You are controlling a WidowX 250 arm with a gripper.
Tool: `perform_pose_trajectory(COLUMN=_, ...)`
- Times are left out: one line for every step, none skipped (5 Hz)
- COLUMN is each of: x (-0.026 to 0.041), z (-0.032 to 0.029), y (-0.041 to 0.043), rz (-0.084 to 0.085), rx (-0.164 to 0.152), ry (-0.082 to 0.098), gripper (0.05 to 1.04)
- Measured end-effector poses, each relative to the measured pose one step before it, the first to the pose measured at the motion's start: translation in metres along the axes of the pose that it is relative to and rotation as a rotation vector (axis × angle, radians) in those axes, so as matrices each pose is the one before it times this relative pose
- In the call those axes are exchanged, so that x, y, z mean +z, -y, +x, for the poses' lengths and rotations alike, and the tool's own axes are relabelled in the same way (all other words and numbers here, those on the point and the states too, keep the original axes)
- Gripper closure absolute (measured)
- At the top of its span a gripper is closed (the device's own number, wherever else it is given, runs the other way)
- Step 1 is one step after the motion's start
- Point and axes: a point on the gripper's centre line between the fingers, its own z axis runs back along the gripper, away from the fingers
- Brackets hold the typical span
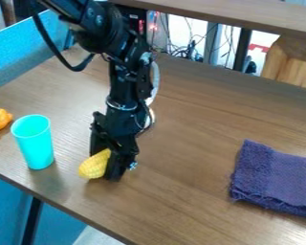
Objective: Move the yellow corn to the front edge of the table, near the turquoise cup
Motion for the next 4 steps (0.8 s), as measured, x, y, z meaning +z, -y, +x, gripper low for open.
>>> perform_pose_trajectory(x=-0.00174, z=-0.00783, y=0.00132, rz=-0.0065, rx=0.0103, ry=-0.0147, gripper=0.388)
perform_pose_trajectory(x=-0.00422, z=-0.0165, y=0.00129, rz=-0.0122, rx=0.05, ry=-0.0274, gripper=0.388)
perform_pose_trajectory(x=-0.00318, z=-0.01238, y=0.00065, rz=-0.0444, rx=0.0328, ry=-0.0039, gripper=0.339)
perform_pose_trajectory(x=0.00048, z=0.0006, y=0.00241, rz=-0.0384, rx=-0.0163, ry=0.0145, gripper=0.109)
